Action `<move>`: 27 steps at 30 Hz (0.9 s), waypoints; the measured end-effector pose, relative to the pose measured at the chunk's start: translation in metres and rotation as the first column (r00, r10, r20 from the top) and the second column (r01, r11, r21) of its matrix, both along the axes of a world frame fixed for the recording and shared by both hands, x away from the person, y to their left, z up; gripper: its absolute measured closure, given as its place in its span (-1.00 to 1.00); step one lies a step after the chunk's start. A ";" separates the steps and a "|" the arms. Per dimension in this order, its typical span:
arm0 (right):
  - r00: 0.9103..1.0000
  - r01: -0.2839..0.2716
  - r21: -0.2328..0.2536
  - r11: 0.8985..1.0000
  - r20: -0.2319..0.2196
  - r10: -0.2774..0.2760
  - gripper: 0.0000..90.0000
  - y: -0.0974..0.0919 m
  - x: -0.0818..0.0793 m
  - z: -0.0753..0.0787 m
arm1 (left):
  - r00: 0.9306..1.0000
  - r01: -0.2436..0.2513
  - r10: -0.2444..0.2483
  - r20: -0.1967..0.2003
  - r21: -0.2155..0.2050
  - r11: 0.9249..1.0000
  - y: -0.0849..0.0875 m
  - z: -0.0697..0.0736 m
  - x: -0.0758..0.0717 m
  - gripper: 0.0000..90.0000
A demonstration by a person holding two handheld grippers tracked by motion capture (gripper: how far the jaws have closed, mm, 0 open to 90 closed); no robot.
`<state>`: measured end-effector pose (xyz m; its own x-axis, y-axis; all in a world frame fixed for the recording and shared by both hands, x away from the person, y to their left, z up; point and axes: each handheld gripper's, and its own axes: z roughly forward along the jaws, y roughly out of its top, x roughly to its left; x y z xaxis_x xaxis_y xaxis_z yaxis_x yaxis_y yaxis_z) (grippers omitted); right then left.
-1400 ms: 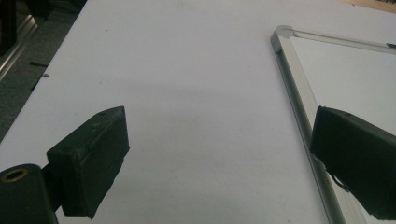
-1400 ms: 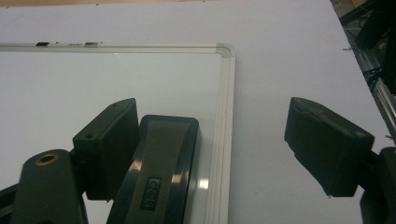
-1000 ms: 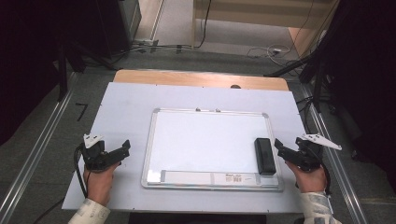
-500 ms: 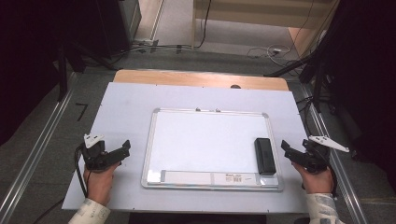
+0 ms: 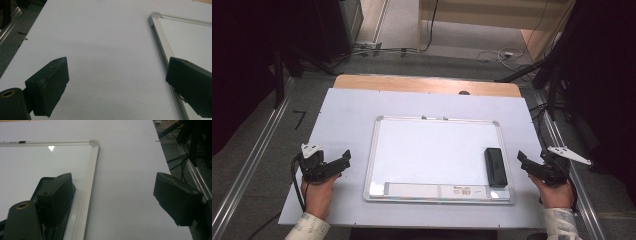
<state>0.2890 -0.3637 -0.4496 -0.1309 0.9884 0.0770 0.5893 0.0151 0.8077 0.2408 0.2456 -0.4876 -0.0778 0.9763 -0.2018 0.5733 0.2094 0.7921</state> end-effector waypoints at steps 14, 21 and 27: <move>1.000 0.020 0.001 1.000 0.003 -0.020 -0.66 -0.010 -0.003 -0.001 | 1.000 -0.013 0.013 -0.005 0.004 1.000 0.002 -0.001 0.002 -0.88; 0.999 0.032 0.004 0.999 0.003 -0.032 -0.66 -0.014 -0.005 -0.001 | 1.000 -0.013 0.013 -0.005 0.003 1.000 0.003 -0.002 0.002 -0.88; 0.999 0.044 0.007 0.999 0.006 -0.044 -0.66 -0.019 -0.007 -0.001 | 1.000 -0.017 0.017 -0.005 0.010 1.000 0.004 -0.002 0.002 -0.88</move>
<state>0.2819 -0.3832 -0.4505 -0.0880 0.9927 0.0830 0.5839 -0.0161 0.8116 0.2432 0.2491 -0.4898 -0.0950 0.9768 -0.1919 0.5735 0.2113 0.7915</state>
